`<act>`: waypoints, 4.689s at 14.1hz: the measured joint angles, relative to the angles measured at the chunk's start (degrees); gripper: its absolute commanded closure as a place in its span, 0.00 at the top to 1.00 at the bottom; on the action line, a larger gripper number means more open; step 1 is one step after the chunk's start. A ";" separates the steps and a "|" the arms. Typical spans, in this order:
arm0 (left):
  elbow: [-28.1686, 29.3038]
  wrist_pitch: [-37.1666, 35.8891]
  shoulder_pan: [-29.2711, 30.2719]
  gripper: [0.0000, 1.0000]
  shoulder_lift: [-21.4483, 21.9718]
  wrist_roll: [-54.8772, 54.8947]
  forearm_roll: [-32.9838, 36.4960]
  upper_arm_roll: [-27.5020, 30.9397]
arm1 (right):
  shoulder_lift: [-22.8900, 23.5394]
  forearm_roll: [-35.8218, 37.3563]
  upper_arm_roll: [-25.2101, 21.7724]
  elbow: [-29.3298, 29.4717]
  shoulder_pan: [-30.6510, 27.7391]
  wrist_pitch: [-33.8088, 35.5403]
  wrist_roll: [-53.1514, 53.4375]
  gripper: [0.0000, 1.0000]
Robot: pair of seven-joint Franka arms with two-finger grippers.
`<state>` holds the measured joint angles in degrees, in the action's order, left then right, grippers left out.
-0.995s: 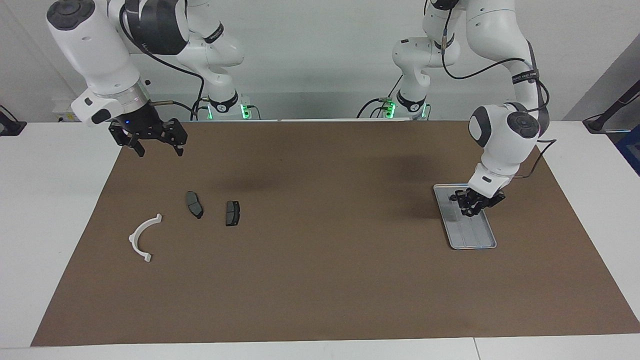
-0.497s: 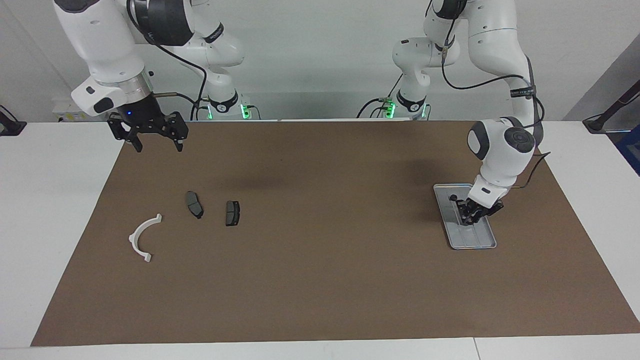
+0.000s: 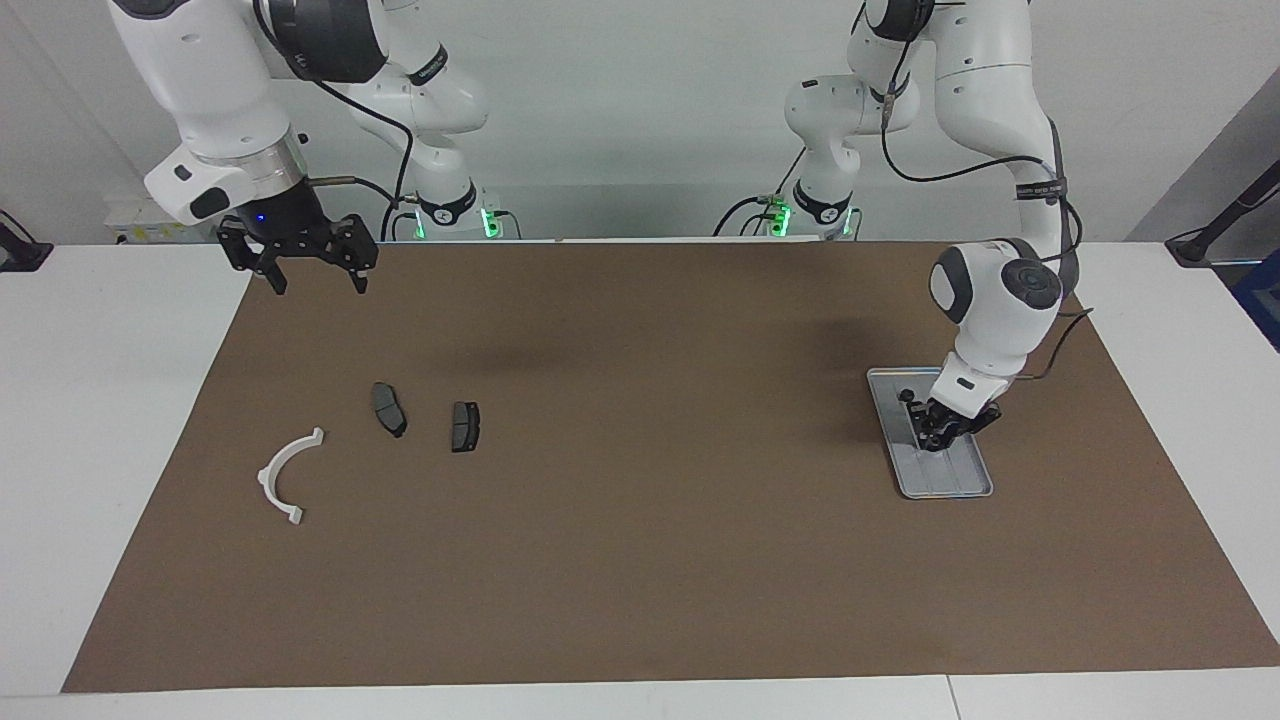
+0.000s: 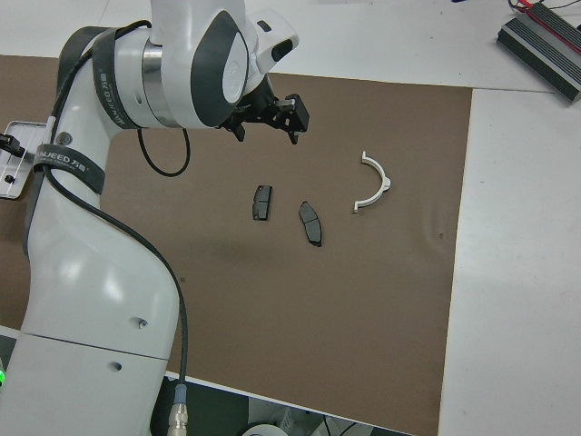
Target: Pick bearing gear from pile to tray
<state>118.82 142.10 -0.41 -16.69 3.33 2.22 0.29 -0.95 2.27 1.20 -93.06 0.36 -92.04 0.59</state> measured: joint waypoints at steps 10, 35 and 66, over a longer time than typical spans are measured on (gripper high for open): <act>0.09 0.89 -0.23 0.25 -0.10 -0.43 0.00 -0.14 | -0.23 0.00 0.31 0.50 0.00 0.33 0.00 1.00; -11.05 -28.95 -0.75 1.00 19.99 -15.32 -0.20 -0.78 | -0.34 0.00 0.26 0.72 -0.40 0.33 0.00 1.00; -30.06 -54.49 0.04 1.00 18.22 -6.58 -2.34 -0.86 | -0.71 -0.66 0.50 0.73 -1.29 0.33 0.00 1.00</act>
<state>88.76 87.61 -0.37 1.53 -3.25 -0.12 -0.57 -1.66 1.61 1.71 -92.33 -0.93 -91.71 0.59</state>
